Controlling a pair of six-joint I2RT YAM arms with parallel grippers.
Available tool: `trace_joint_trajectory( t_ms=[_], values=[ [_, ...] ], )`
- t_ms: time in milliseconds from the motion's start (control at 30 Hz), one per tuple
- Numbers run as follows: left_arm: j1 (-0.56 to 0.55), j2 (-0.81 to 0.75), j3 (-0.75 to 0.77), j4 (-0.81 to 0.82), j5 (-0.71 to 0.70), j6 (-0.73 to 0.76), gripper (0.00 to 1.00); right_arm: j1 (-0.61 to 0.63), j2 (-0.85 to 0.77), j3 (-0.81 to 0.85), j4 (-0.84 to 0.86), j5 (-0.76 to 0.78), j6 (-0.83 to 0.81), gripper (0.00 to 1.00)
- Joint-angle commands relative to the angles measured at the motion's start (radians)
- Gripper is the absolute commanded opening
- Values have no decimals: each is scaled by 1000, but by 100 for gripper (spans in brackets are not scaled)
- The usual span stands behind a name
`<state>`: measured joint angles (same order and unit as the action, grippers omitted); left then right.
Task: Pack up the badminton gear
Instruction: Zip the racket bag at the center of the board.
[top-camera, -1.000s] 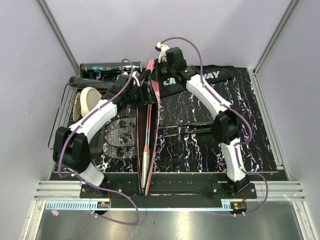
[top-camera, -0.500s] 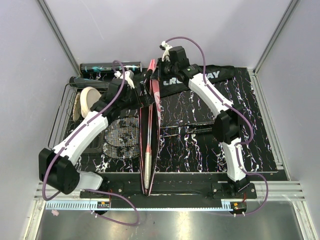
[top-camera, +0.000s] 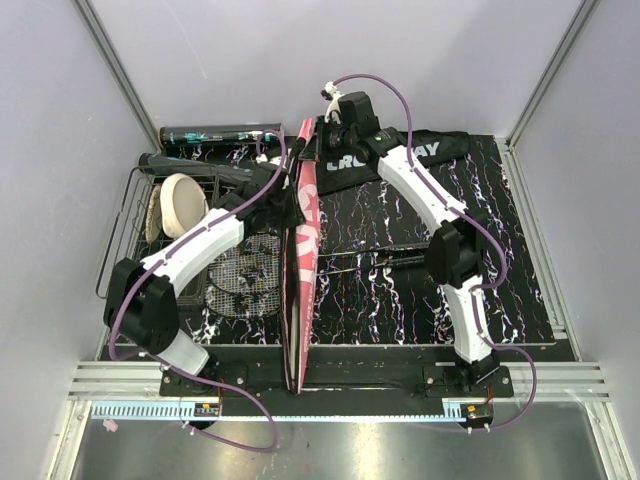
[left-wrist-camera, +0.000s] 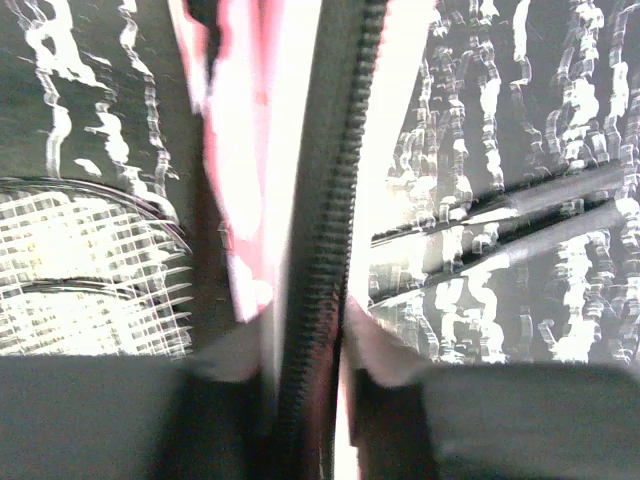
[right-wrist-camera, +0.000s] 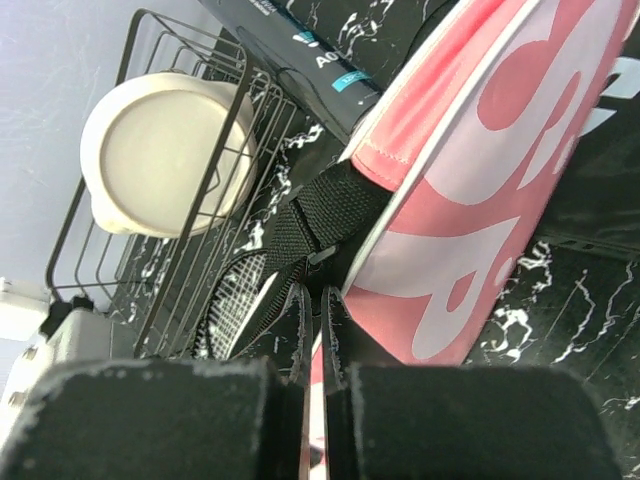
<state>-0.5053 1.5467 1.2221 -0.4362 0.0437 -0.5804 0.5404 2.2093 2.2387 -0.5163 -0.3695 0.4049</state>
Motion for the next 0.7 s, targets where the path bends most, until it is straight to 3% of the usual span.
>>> trace_joint_trajectory(
  t_ms=[0,33,233,400,533,600,667],
  values=[
    [-2,-10,70,37,-67,5,5,4,-118,-10,19,-110,69,0],
    [1,-5,73,39,-67,8,0,16,-161,-93,44,-121,77,0],
    [-1,-14,77,94,-35,14,0,41,-370,-552,384,-192,247,0],
    [-1,-42,39,138,7,4,2,66,-454,-764,571,-212,304,0],
    [-2,-198,-122,249,93,-12,74,55,-459,-783,546,-207,249,0],
    [4,-297,-180,261,58,-6,87,53,-462,-763,521,-227,203,0],
    [17,-324,-162,220,-20,14,91,53,-464,-757,521,-249,186,0]
  ],
)
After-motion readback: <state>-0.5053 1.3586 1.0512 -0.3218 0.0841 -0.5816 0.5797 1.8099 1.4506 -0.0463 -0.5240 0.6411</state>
